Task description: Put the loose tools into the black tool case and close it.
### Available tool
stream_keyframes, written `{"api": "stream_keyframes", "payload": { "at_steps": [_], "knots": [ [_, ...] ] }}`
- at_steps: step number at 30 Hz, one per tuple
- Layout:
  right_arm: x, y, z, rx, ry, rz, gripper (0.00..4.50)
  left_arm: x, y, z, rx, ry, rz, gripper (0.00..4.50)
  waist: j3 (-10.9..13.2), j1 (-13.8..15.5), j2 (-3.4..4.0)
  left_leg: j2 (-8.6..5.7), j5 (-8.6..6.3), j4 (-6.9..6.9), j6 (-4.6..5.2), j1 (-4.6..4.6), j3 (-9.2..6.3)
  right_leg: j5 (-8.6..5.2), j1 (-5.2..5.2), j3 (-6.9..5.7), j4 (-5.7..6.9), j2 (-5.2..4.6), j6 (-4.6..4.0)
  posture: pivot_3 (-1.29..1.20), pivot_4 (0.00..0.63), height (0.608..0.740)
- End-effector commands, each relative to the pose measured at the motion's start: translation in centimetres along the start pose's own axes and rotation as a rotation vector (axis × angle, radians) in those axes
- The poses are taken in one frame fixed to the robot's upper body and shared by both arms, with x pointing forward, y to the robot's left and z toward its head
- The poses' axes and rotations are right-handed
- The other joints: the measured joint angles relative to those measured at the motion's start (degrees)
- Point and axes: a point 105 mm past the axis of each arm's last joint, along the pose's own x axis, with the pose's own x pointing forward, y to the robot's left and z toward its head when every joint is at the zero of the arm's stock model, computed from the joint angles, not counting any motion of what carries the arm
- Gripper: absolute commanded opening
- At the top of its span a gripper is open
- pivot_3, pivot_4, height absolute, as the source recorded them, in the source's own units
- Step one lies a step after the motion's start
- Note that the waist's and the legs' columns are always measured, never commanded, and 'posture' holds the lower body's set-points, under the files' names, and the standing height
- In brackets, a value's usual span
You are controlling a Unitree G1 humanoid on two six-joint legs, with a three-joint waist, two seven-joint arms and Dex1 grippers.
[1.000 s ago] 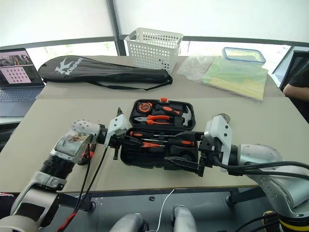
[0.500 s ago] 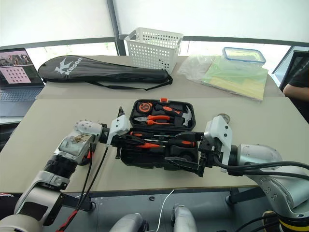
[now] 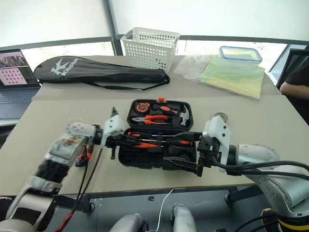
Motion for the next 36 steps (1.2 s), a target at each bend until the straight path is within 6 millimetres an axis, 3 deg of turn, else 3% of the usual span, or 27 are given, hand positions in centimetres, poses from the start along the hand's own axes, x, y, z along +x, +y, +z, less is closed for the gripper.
{"api": "stream_keyframes", "payload": {
  "at_steps": [1, 6, 8, 12, 20, 28, 34, 36],
  "knots": [
    [0.2, 0.1, 1.1, -0.057, -0.03, 0.054, 4.5, -4.7, -0.5, 2.1, -0.06, -0.067, 0.168, 2.17, 0.0, 0.05, 0.0, 0.0, 0.0, -0.04, 0.0, -0.01, 0.02, 0.0, -0.02, 0.01, 0.02, -0.01, 0.0, 0.0, 0.15, 0.74],
    [1.0, -0.1, 1.8, -0.102, -0.047, 0.146, 4.5, -12.2, -3.0, -0.7, -0.233, 0.038, 0.485, 3.98, 0.01, -0.29, 0.02, -0.01, -0.01, -0.17, -0.03, 0.05, 0.03, 0.0, 0.0, -0.02, -0.1, 0.06, 0.01, 0.0, 0.15, 0.74],
    [1.3, 0.0, 1.8, -0.105, -0.049, 0.19, 4.5, -14.5, -4.3, -2.3, -0.294, 0.109, 0.59, 4.46, 0.01, -0.55, 0.02, -0.01, -0.03, -0.17, -0.06, 0.06, 0.05, -0.01, 0.0, -0.04, -0.12, 0.1, 0.01, 0.0, 0.15, 0.74],
    [1.8, -0.2, 1.8, -0.116, -0.049, 0.233, 4.5, -16.4, -5.7, -4.1, -0.39, 0.223, 0.727, 4.46, 0.04, 0.6, 0.06, -0.02, -0.02, -0.16, -0.16, 0.14, 0.01, -0.05, 0.12, -0.11, -0.17, 0.1, -0.04, 0.0, 0.15, 0.74],
    [2.2, -0.1, 1.9, -0.129, -0.053, 0.255, 4.5, -14.3, -4.0, -5.5, -0.667, 0.32, 0.849, 4.46, 0.02, 1.34, 0.04, -0.07, -0.05, -0.17, -0.29, 0.43, -0.1, -0.06, 0.41, -0.11, -0.03, 0.09, -0.04, 0.0, 0.15, 0.74],
    [2.2, 0.5, 1.5, -0.147, -0.052, 0.218, 4.5, -11.4, -1.7, -5.3, -0.659, 0.383, 0.815, 4.46, 0.0, -0.07, 0.0, -0.06, -0.04, -0.29, -0.49, 0.54, -0.08, -0.13, 0.33, -0.14, 0.27, 0.13, -0.18, 0.0, 0.15, 0.74],
    [2.2, 1.3, 1.4, -0.138, -0.066, 0.191, 4.5, -8.7, -0.8, -7.7, -0.737, 0.498, 0.769, 4.46, -0.01, 0.21, -0.01, -0.04, 0.01, -0.59, -0.9, 0.77, -0.04, -0.23, 0.39, -0.07, 0.26, 0.12, -0.33, 0.0, 0.15, 0.74],
    [2.2, 1.4, 1.5, -0.139, -0.066, 0.187, 4.5, -8.6, -0.6, -8.2, -0.73, 0.516, 0.772, 3.94, -0.03, 0.36, 0.03, -0.04, 0.03, -0.61, -0.93, 0.88, -0.03, -0.26, 0.42, -0.01, 0.25, 0.11, -0.36, 0.0, 0.15, 0.74]
  ]
}}
